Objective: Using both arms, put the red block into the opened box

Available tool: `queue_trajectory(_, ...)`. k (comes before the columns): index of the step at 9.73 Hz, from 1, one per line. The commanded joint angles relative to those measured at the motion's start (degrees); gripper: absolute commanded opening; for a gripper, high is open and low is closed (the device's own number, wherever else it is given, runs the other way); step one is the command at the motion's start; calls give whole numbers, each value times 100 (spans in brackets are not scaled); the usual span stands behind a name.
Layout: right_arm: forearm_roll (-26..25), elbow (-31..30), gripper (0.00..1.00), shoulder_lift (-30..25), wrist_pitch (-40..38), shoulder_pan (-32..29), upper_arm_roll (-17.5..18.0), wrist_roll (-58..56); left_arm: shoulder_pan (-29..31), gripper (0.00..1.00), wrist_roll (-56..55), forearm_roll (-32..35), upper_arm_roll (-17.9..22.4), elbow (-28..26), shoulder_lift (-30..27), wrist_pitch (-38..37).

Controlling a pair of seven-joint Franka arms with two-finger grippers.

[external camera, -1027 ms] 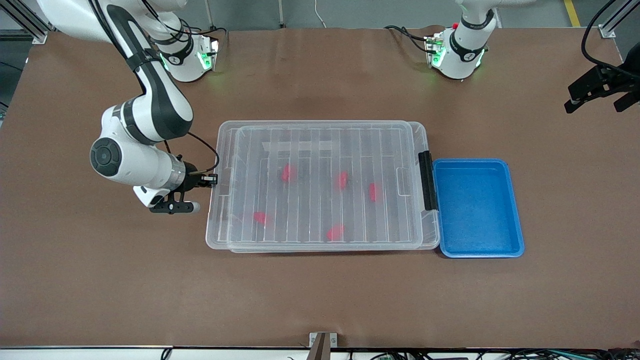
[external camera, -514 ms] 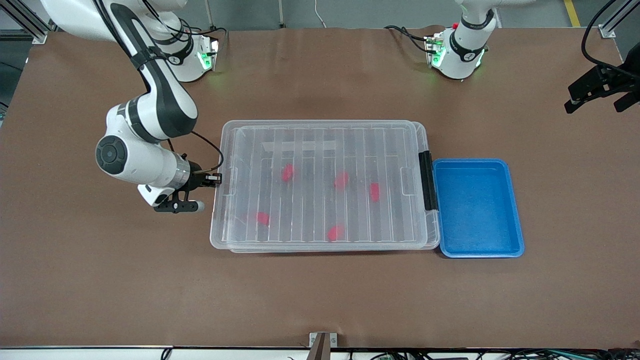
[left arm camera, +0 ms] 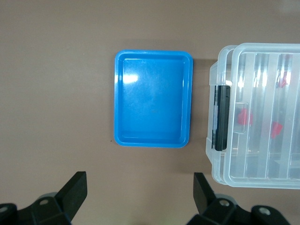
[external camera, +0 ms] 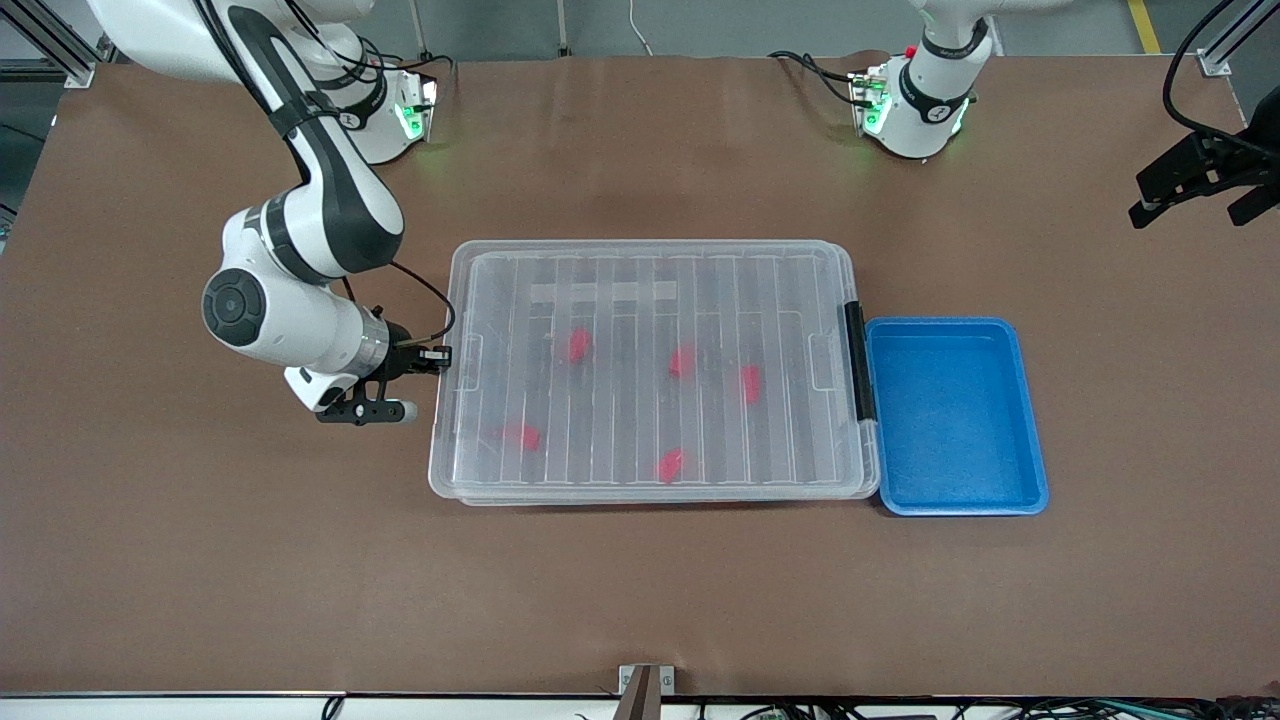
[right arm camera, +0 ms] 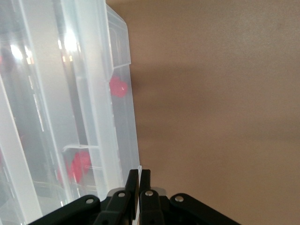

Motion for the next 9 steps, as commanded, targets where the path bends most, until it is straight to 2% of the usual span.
queue_trajectory(1,-16,62,100,77,-166,-86,-7,-18,-22,100,24,-43,8,-131,72,65)
queue_trajectory(3,-576,366,100,-89,-900,-515,-51,-323,-57,100,-19,-8,8,-61,133,65)
queue_trajectory(5,-675,1173,100,-405,-2043,-517,-707,-387,-49,100,-63,-16,8,-7,160,57)
queue_trajectory(8,-1176,1502,100,-1424,-2267,-517,-1534,-439,-66,100,-63,-16,8,28,160,57)
queue_trajectory(9,-1203,1703,100,-1635,-2433,-509,-1737,-858,-66,100,-29,-8,8,28,160,57)
